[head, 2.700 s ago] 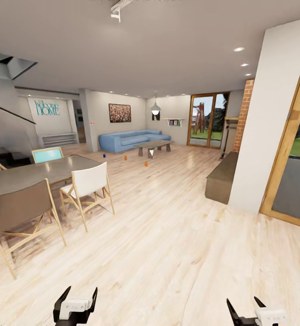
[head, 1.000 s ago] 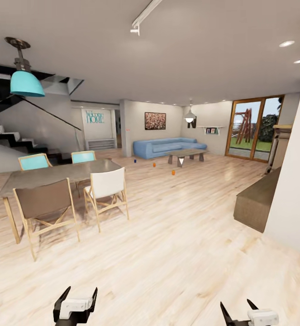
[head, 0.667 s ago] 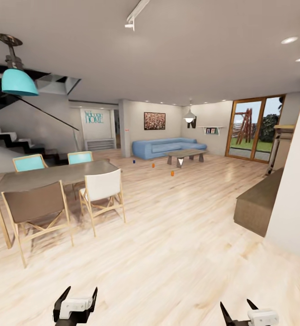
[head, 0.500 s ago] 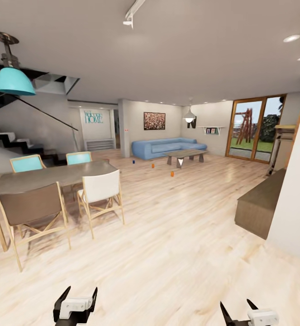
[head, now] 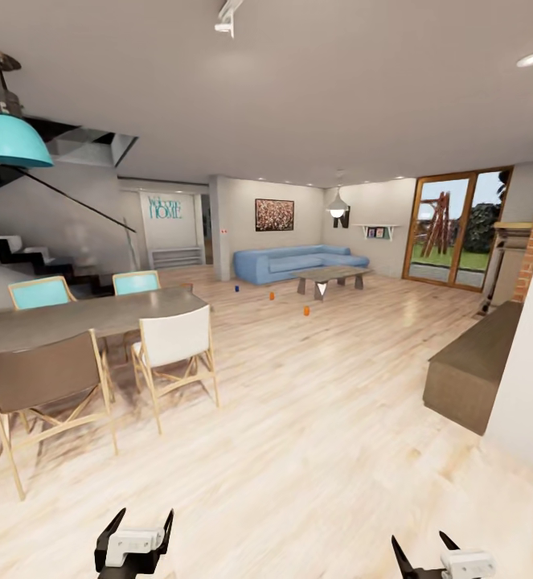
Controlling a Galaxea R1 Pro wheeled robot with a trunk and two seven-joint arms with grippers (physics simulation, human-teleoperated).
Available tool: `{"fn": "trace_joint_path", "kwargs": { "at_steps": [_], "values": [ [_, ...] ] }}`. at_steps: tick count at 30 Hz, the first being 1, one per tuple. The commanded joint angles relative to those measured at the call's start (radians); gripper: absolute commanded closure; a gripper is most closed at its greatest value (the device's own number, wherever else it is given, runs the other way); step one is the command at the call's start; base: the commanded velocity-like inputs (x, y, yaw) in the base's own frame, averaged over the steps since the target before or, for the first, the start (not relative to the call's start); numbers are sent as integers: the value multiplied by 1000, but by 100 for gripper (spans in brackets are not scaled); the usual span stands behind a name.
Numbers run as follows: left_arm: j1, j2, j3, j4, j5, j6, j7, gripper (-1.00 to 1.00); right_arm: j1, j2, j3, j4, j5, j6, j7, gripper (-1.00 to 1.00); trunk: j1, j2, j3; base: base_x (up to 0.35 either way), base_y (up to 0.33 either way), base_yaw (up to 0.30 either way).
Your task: Put the three can of soda from the living room inside the tash can in the kitchen.
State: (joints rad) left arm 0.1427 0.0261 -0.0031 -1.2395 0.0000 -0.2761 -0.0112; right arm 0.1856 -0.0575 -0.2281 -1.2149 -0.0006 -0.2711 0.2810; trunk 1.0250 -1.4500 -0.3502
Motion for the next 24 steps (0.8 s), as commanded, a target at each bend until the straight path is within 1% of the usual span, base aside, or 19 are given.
{"fn": "trace_joint_path", "kwargs": {
  "at_steps": [1,11,24],
  "values": [
    [0,0,0,0,0,0,0,-100,0,0,0,0,-1,0,0,-100,0,0,0,224,0,0],
    [0,0,0,0,0,0,0,-100,0,0,1,0,-3,0,0,-100,0,0,-2,247,0,0],
    [0,0,0,1,-1,1,1,-100,0,1,1,0,-4,1,0,-100,0,0,-21,269,-8,0]
  ]
}}
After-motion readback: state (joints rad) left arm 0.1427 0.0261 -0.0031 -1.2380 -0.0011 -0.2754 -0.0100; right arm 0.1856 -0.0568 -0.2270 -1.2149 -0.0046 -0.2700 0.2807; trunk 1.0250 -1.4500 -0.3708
